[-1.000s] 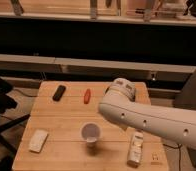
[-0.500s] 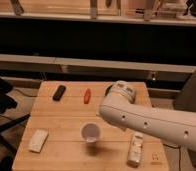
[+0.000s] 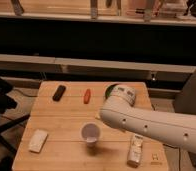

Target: Pick up the ceramic cup

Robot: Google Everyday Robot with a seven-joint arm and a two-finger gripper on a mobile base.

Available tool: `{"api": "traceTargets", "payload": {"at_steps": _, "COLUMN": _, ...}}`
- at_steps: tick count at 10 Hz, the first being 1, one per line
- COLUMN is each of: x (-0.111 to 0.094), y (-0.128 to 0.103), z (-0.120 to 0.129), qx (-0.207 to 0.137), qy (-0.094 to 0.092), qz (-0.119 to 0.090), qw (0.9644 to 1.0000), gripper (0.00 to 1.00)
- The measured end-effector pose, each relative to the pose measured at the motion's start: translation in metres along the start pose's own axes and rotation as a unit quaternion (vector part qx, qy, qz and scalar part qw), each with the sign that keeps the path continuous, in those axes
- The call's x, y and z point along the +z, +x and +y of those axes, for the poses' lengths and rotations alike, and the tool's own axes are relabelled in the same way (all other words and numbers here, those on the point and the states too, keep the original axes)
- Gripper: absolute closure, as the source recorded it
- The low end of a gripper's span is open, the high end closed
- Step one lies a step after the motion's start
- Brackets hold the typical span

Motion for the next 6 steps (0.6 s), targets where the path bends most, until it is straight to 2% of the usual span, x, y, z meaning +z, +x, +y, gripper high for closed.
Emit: {"api": "traceTargets", "payload": {"at_steps": 6, "x": 0.014, "y": -0.0104, "z": 0.0044, "qx": -0.033, "qy": 0.01, "qz": -0.01, "qw": 0.9993, "gripper": 0.2}}
